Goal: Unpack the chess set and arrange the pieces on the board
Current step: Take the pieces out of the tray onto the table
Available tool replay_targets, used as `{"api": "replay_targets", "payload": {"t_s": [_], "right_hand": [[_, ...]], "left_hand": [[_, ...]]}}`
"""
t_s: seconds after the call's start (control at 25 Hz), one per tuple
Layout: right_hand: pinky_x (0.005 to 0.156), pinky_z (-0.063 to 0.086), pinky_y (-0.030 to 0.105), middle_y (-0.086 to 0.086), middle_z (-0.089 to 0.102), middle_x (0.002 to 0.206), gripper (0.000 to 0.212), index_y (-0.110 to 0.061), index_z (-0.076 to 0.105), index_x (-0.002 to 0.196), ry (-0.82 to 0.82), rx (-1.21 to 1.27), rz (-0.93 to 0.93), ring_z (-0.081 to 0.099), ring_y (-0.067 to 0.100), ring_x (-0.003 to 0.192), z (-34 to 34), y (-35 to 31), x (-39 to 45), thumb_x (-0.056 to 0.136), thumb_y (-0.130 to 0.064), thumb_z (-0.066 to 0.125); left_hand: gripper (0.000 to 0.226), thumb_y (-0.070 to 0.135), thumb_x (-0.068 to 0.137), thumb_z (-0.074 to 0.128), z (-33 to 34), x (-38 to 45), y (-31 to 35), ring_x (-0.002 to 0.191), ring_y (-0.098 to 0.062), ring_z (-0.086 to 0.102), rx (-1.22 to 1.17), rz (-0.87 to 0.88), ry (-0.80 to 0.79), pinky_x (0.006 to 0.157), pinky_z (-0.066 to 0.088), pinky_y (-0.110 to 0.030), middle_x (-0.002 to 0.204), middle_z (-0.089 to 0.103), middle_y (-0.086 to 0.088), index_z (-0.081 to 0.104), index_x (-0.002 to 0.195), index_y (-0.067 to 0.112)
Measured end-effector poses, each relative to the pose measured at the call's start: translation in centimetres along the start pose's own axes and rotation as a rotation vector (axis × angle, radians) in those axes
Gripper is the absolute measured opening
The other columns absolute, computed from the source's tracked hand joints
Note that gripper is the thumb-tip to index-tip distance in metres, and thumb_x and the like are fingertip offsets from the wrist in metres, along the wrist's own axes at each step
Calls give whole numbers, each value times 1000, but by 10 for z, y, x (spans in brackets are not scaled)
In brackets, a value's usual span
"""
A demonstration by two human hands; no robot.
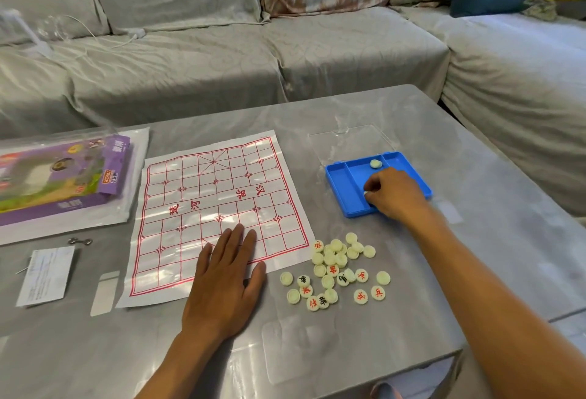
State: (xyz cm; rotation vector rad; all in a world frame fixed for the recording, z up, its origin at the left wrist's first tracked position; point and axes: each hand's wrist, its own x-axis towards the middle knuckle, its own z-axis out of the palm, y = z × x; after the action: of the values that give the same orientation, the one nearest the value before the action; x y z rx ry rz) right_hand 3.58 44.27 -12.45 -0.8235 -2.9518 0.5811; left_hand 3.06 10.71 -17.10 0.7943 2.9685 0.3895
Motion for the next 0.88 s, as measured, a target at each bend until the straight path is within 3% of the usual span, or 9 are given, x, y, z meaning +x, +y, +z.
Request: {"api": "replay_targets", "payload": {"t_s": [0.16, 0.32, 0.4, 0.52, 0.6, 0.68, 0.8, 0.88], "right_hand": [[69, 51, 32, -1, 67, 84, 4, -14, 67, 79, 4, 36, -1, 61, 17, 79, 0, 4, -2, 79, -17, 69], [58, 42, 10, -2, 68, 72, 9, -13, 70, 76, 131, 424, -84, 60, 0, 62, -27, -4, -32, 77, -18, 78], [62, 50, 13, -6, 70, 70, 7, -17, 73, 76, -28, 499, -171, 63, 0, 64, -41, -14, -55, 75, -21, 80], [72, 55, 22, -13, 71, 76, 4, -26, 75, 80, -374, 252, -328, 65, 1, 73, -34, -37, -79, 77, -27, 78], [74, 54, 21, -17, 70, 80, 7, -30, 75, 86, -463, 168, -375, 63, -1, 78, -26, -46, -81, 80, -33, 74], [74, 50, 20, -16, 69, 83, 7, -28, 74, 87, -271, 185, -381, 62, 2, 78, -24, -45, -72, 83, -32, 71], [73, 46, 26, -6, 71, 93, 12, -22, 73, 94, 277, 261, -152, 63, 12, 82, -28, -17, -39, 88, -21, 62], [75, 44, 29, -1, 69, 106, 21, -20, 71, 105, 308, 129, 13, 61, 21, 96, -21, 7, -17, 89, -17, 57]], "left_hand": [[77, 71, 78, -15, 1, 0, 0, 145, -8, -16, 10, -3, -4, 120, -7, -36, 156, -16, 14, -8, 148, 40], [81, 73, 77, -18, 1, 1, -1, 145, -9, -14, -1, 2, 2, 120, -7, -37, 157, -14, 14, -4, 150, 39], [81, 73, 77, -18, 2, 0, -1, 145, -9, -15, 1, 6, 1, 120, -6, -37, 157, -14, 14, -5, 150, 39], [84, 74, 75, -22, 1, 0, -2, 145, -9, -15, 3, 12, 1, 120, -6, -38, 157, -15, 14, -6, 149, 39], [86, 74, 72, -25, 0, 0, -1, 145, -9, -15, -1, 5, 1, 120, -6, -38, 157, -15, 14, -7, 149, 39], [85, 74, 71, -26, 1, 0, -1, 145, -9, -15, 1, 4, 4, 120, -6, -37, 157, -16, 14, -9, 148, 40], [81, 74, 75, -21, 4, 1, -2, 145, -10, -13, -9, 9, 17, 120, -5, -38, 157, -13, 13, -7, 147, 41], [78, 73, 78, -16, 6, 1, -3, 145, -10, -11, -11, 10, 26, 120, -4, -38, 157, -11, 13, -4, 148, 40]]}}
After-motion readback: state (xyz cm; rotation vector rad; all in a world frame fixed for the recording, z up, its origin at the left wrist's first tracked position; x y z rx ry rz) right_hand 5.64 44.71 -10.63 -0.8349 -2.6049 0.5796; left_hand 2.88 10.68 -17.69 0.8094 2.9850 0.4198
